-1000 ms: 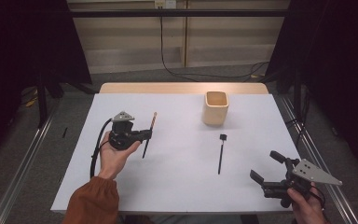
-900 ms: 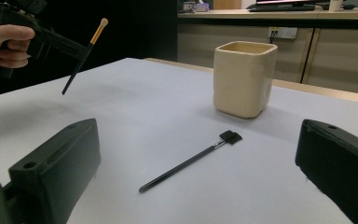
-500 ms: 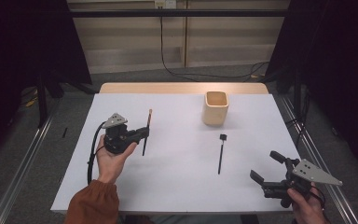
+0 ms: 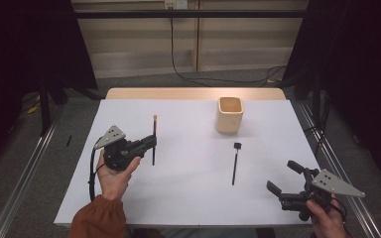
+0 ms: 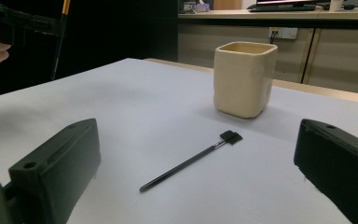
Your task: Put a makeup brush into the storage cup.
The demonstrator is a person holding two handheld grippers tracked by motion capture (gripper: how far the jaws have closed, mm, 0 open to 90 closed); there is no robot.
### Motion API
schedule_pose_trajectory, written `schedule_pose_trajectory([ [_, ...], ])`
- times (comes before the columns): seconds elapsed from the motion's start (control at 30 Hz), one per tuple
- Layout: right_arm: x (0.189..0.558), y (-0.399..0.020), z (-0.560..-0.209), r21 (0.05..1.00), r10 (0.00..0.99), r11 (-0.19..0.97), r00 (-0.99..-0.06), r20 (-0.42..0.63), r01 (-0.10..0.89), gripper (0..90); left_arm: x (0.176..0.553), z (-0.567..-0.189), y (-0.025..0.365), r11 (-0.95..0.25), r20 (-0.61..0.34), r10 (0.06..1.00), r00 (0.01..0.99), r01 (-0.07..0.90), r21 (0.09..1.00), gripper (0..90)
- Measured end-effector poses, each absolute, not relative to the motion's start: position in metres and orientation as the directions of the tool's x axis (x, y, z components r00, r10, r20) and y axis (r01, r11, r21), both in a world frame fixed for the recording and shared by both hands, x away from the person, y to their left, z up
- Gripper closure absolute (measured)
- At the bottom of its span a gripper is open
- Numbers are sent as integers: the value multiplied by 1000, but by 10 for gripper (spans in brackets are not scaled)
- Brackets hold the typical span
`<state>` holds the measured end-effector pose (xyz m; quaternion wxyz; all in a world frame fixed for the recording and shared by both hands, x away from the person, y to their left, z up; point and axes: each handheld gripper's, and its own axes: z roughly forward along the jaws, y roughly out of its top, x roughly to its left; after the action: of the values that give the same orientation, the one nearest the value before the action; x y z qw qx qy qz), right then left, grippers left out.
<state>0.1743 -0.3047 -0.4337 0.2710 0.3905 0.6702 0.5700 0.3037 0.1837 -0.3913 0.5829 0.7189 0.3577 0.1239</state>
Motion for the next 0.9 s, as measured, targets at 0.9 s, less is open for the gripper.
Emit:
schedule_pose_trajectory([
  [0.9,183,-298,-430,975,773,63,-628,88,215,8,294,-390,160,-89,-237,581,779,350,932,836],
])
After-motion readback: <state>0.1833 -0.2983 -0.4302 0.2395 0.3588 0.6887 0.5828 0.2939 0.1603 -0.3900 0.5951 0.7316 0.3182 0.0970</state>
